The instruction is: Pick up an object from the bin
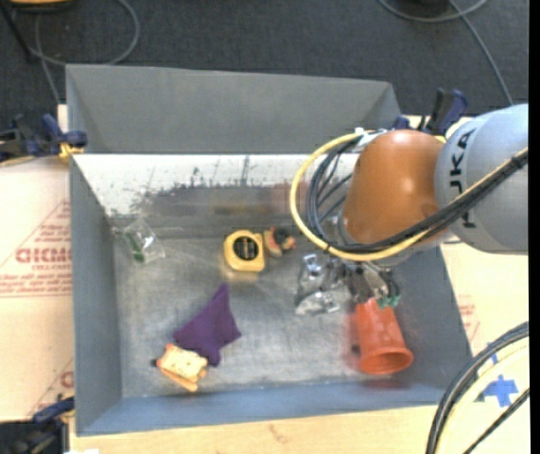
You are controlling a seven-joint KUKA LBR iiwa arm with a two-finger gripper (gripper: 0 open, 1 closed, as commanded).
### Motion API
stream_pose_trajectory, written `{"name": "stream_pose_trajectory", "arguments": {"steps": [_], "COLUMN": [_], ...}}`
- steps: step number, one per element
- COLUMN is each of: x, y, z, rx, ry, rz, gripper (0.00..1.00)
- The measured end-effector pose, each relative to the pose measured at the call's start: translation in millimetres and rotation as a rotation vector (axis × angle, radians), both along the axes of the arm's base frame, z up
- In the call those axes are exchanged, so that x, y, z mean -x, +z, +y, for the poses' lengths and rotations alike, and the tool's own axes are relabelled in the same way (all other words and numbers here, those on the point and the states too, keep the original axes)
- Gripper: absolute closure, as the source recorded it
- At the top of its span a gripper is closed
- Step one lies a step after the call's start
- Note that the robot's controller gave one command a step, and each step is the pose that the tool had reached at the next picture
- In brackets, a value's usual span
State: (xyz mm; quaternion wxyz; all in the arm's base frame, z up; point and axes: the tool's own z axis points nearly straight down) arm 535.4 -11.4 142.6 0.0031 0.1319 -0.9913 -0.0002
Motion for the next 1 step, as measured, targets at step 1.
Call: {"name": "stream_pose_trajectory", "arguments": {"steps": [1], "x": [0.2], "y": [62.7], "z": [-0.9], "rx": [0.0], "ry": [0.008], "rz": [-0.005], "gripper": [1.0]}}
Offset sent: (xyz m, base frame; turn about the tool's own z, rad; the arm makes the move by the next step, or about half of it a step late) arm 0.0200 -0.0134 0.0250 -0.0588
